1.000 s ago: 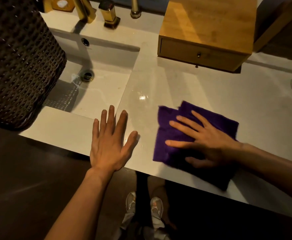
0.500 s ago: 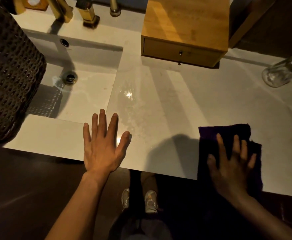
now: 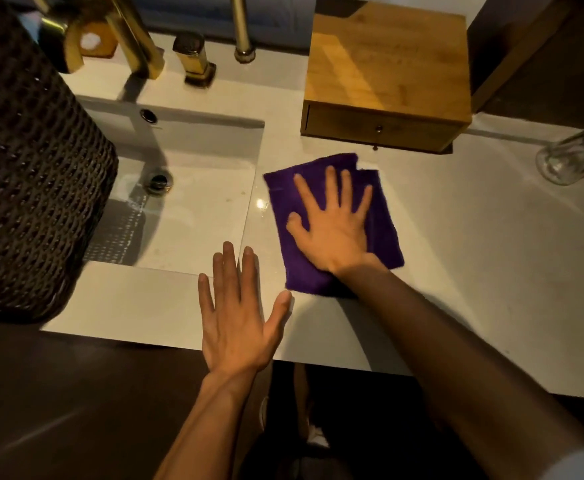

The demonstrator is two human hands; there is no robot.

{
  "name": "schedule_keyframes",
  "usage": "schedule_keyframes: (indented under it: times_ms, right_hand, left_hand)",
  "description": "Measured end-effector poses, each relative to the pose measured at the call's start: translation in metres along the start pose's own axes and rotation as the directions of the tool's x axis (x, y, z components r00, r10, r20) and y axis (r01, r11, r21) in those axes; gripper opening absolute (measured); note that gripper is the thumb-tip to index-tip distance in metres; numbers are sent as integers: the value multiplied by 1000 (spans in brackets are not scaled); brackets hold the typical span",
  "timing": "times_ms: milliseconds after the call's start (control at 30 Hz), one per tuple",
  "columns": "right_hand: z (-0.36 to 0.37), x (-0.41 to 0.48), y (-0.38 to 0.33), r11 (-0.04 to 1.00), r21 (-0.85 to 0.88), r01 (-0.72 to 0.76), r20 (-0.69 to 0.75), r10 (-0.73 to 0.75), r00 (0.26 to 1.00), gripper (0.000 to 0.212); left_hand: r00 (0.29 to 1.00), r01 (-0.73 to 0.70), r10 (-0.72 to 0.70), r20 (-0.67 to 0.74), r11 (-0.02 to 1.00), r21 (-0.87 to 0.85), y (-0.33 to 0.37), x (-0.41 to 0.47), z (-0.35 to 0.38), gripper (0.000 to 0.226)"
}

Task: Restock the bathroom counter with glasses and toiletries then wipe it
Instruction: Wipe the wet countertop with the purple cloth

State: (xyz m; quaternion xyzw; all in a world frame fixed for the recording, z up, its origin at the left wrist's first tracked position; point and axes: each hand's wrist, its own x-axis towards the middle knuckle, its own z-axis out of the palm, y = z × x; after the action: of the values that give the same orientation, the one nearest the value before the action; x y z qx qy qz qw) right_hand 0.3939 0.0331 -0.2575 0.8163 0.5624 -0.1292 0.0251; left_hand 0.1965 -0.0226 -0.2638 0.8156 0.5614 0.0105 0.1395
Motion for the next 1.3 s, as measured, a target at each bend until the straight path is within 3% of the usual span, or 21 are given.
schedule_keyframes:
  times_ms: [67, 167, 267, 333, 400, 500, 567, 667, 767, 900, 1000, 1133, 1233, 1300]
  right_hand:
    - [-1, -9, 3, 974, -65, 216, 40, -214, 976, 68]
    - [6, -60, 35, 866, -125, 484, 77, -477, 875, 67]
    - [16, -120, 103, 849, -91, 520, 43, -518, 854, 69]
    - [18, -141, 157, 936, -76, 344, 2, -345, 939, 75]
    - [13, -136, 197, 997, -77, 20, -30, -23, 999, 73]
    - [0, -87, 203, 925, 24, -379, -65, 380, 923, 71]
    - [-7, -44, 181, 894, 44, -446, -57, 448, 892, 70]
    - [-8, -3, 131, 952, 37, -305, -58, 307, 950, 68]
    - [-2, -19, 75, 1000, -7, -14, -73, 13, 997, 68]
    - [14, -84, 49, 913, -41, 407, -9, -407, 913, 65]
    - [21, -118, 86, 864, -45, 502, 22, -501, 865, 66]
    - [20, -135, 167, 932, -32, 360, -21, -361, 932, 68]
    - [17, -132, 230, 997, -16, 74, -78, -75, 994, 71]
    - [13, -125, 268, 993, -6, -117, -69, 117, 991, 71]
  left_hand:
    - [1000, -5, 5, -12, 1000, -18, -2, 0, 1, 86]
    - [1000, -14, 14, 9, 999, -32, -2, 1, 2, 87]
    - [999, -18, 17, 49, 1000, 24, -2, 2, 0, 88]
    - [997, -18, 14, 81, 999, 47, -1, 3, -1, 89]
    - [995, -20, 16, 96, 999, 48, -1, 4, 0, 90]
    - [996, -29, 25, 84, 999, 40, 1, 3, -1, 89]
    - [997, -31, 29, 68, 999, 33, 1, 1, -1, 89]
    - [999, -30, 30, 34, 1000, -7, 2, -1, -3, 87]
    - [999, -38, 39, 24, 999, -17, 5, -4, -6, 85]
    - [997, -75, 75, 35, 997, -1, 5, -6, -7, 79]
    - [994, -86, 83, 71, 995, 46, 5, -6, -6, 76]
    - [991, -104, 100, 86, 994, 43, 10, -8, -9, 72]
    - [991, -94, 90, 99, 995, 37, 12, -9, -9, 69]
    - [991, -90, 84, 108, 994, 60, 12, -8, -6, 68]
